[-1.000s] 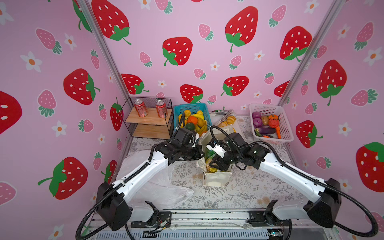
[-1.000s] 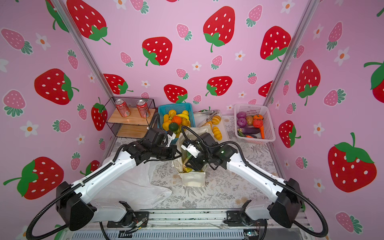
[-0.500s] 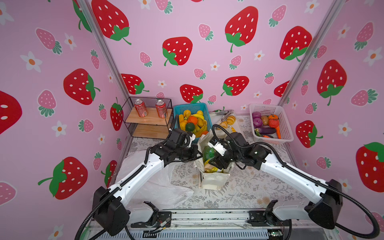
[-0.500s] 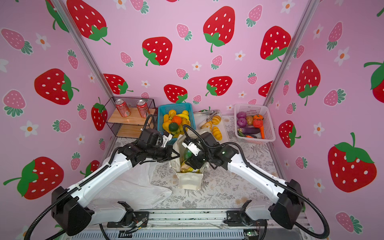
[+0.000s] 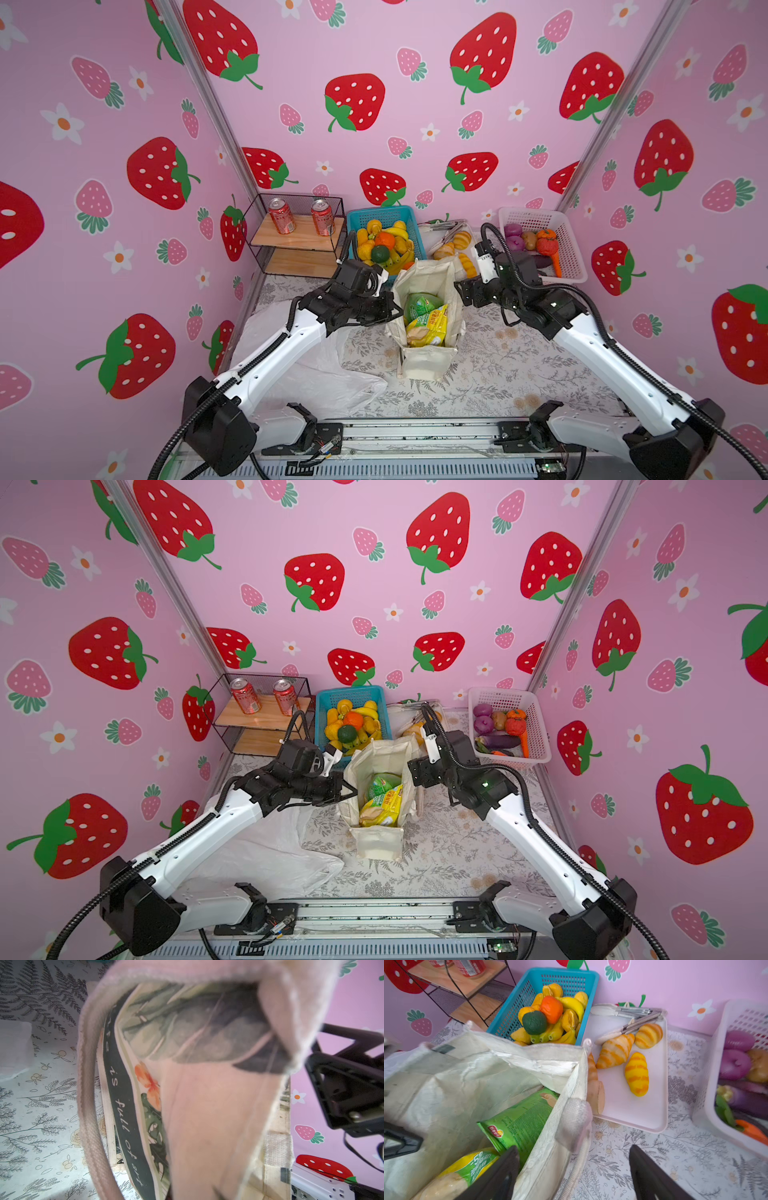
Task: Place the mixed food into the grocery bags and tie them
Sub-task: 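Drag the tote toward the vegetable basket with the right gripper while the left gripper releases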
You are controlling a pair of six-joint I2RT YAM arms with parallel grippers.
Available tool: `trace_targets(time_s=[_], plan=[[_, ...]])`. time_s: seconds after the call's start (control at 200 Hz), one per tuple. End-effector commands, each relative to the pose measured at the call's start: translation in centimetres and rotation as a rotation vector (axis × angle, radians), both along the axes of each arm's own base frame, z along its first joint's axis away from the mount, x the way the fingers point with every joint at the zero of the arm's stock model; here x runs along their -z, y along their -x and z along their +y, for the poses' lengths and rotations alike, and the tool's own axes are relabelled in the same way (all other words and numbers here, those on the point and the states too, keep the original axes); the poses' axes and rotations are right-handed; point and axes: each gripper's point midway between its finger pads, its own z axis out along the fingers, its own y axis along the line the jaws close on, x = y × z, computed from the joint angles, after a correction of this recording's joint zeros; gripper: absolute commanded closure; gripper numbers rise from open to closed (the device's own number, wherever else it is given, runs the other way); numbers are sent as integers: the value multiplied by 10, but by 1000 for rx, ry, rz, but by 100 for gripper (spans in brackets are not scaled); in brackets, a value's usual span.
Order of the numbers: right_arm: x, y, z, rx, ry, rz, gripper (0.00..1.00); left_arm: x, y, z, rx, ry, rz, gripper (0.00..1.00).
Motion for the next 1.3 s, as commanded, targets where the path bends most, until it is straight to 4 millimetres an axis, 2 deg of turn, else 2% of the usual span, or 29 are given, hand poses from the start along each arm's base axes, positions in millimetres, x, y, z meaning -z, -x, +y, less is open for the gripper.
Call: trace_targets(time_s=[0.0,0.105,0.19,0.205,0.25,0.415,0.575,0.675,0.83,1.085,1.295], plan=[[16,-3,19,1,-114,57,28,-12,-3,-5,21,38,-55,100],[13,0,29,-53,-236,75,57,-13,0,-8,46,45,-62,99],[13,-3,17,-43,-260,93,82,-23,7,-15,105,94,-76,96],[13,-3,14,-37,-254,93,84,-25,9,-16,113,100,-78,91],[12,-4,3,-16,-230,87,88,-32,13,-19,141,124,-94,87],[6,0,-25,4,-126,112,94,-54,28,-43,238,207,-159,76],[-3,-5,-60,98,-42,109,97,-62,43,-73,346,250,-154,67],[-5,-13,-86,187,22,101,98,-65,48,-77,370,257,-152,58],[0,-27,-134,364,155,110,98,-69,45,-59,331,190,-216,48],[-5,-51,-213,626,270,104,98,-64,33,-20,229,113,-242,41],[-11,-71,-251,733,320,96,98,-52,25,16,139,15,-269,32]])
